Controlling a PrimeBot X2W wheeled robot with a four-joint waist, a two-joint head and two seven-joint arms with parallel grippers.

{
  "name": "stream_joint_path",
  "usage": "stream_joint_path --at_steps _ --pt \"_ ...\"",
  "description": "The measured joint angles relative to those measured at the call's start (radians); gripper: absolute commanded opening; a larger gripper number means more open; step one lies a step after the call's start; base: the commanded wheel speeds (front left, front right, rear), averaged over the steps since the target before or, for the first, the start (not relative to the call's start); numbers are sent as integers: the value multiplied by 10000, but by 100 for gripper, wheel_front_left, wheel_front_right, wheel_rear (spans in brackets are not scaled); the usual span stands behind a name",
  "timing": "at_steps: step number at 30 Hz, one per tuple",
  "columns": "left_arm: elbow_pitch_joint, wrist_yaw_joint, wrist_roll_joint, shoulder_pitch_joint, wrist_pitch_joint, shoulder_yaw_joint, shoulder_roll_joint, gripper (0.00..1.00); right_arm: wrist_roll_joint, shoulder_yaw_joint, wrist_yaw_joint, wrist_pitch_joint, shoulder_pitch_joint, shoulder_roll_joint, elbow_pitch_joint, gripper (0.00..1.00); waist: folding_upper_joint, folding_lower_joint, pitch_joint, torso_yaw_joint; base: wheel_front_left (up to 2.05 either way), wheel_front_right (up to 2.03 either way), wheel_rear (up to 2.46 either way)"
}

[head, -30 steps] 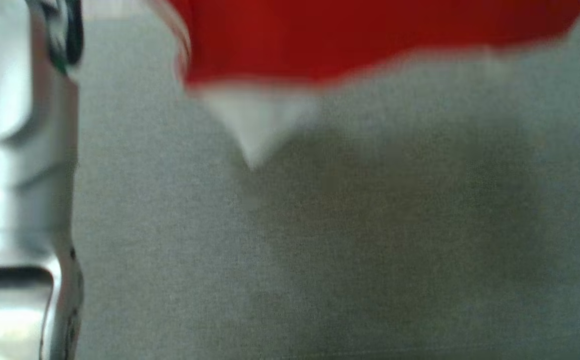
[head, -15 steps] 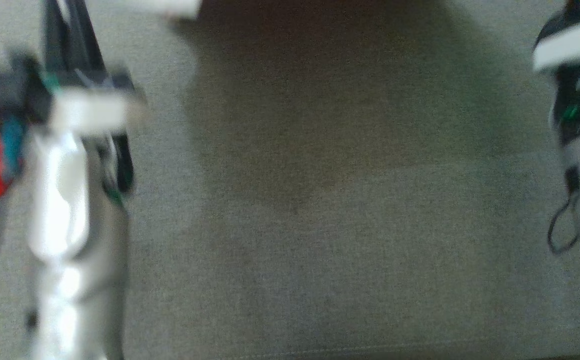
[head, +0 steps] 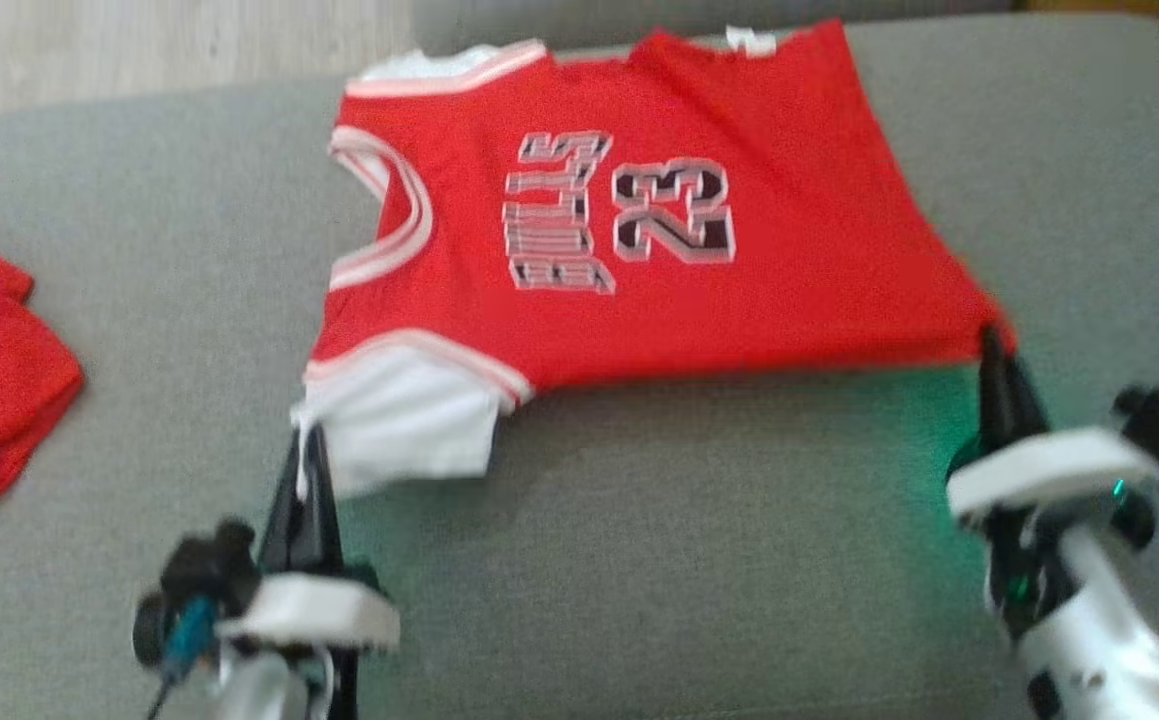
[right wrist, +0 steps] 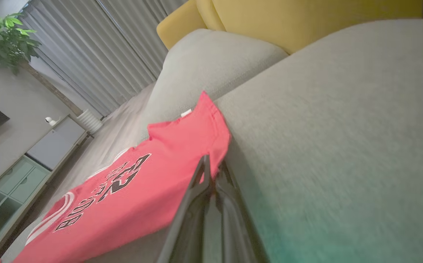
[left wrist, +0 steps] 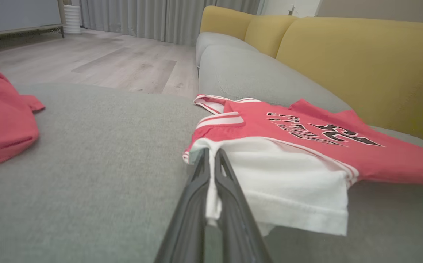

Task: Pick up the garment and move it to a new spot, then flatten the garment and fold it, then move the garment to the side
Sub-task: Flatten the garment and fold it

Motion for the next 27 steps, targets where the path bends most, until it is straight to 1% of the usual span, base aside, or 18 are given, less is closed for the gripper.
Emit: stream_joint_path --at_steps 2,4,10,16,20,24,27 --pt "-142 71 -186 858 25 -192 12 0 27 176 0 2 826 167 -27 0 0 0 -468 -53 0 0 0" --pt "-203 115 -353 1436 25 -196 33 0 69 245 0 4 1325 236 -17 0 0 0 -787 -92 0 0 0" --pt "-330 136 -395 2752 25 -512 86 0 138 -109 0 4 2474 428 -23 0 0 0 -1574 -145 0 0 0" --pt "-514 21 -395 3230 25 -771 128 0 136 -443 0 4 3242 451 -111 0 0 1 -1946 -16 0 0 0" --pt "-610 -46 -405 3444 27 -846 144 0 136 -514 0 4 3359 476 -236 0 0 2 -1969 58 0 0 0" --pt "-980 -123 -485 3268 25 -1051 173 0 71 -566 0 4 3272 489 -767 0 0 3 -1832 123 0 0 0" --pt "-1093 -123 -545 2762 25 -1095 174 0 77 -566 0 4 3088 533 -848 0 0 3 -1659 171 0 0 0"
